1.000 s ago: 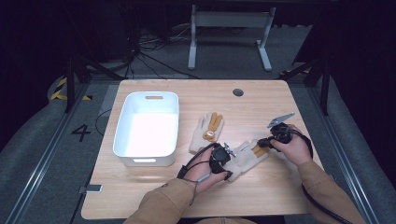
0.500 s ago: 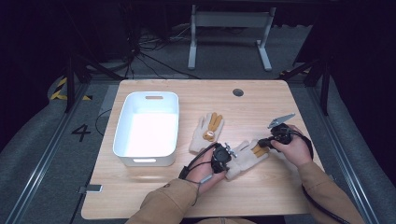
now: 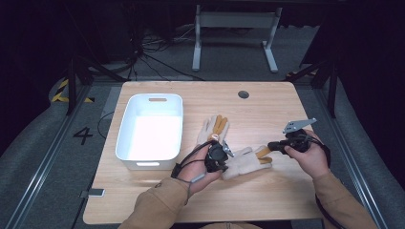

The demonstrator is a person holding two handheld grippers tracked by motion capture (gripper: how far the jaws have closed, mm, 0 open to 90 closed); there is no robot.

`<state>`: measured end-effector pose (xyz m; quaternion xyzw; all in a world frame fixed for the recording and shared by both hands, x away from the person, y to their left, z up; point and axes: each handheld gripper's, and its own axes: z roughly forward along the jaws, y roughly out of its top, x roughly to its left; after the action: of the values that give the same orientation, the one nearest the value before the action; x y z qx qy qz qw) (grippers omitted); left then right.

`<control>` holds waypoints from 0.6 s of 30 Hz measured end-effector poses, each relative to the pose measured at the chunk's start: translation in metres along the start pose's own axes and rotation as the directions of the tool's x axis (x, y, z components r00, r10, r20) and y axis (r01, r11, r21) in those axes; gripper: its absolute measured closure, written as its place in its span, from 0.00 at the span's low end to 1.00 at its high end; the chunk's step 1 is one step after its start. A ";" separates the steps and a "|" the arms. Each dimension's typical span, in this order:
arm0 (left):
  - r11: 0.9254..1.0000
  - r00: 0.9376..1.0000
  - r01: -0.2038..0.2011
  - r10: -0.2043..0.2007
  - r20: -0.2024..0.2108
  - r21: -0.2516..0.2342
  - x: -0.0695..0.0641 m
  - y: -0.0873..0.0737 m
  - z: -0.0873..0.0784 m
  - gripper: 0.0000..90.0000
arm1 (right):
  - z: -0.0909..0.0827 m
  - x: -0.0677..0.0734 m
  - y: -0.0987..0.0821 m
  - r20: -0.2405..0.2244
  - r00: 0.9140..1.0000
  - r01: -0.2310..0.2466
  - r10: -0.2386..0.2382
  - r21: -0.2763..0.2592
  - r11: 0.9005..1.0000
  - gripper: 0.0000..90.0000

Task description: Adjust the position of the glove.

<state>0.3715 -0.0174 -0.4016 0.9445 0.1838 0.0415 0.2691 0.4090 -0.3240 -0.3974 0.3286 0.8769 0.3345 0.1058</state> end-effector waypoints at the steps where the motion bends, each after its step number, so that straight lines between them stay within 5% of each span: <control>1: 1.000 1.000 -0.005 0.005 0.004 -0.001 0.002 -0.002 -0.003 0.92 | 0.000 0.000 0.000 0.000 1.000 0.000 0.000 0.000 1.000 0.98; 11: 0.996 0.996 -0.081 0.080 0.045 0.030 0.011 -0.010 -0.007 0.91 | -0.013 0.028 -0.018 -0.026 0.999 -0.036 0.036 -0.003 0.999 0.98; 18: 0.995 0.994 -0.084 0.079 0.072 0.060 0.011 -0.013 0.003 0.88 | -0.007 0.033 -0.023 -0.049 0.998 -0.043 0.045 0.041 0.998 0.96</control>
<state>0.3783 -0.0044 -0.4116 0.9601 0.1368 0.0136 0.2437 0.3692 -0.3189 -0.4065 0.3413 0.8783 0.3275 0.0700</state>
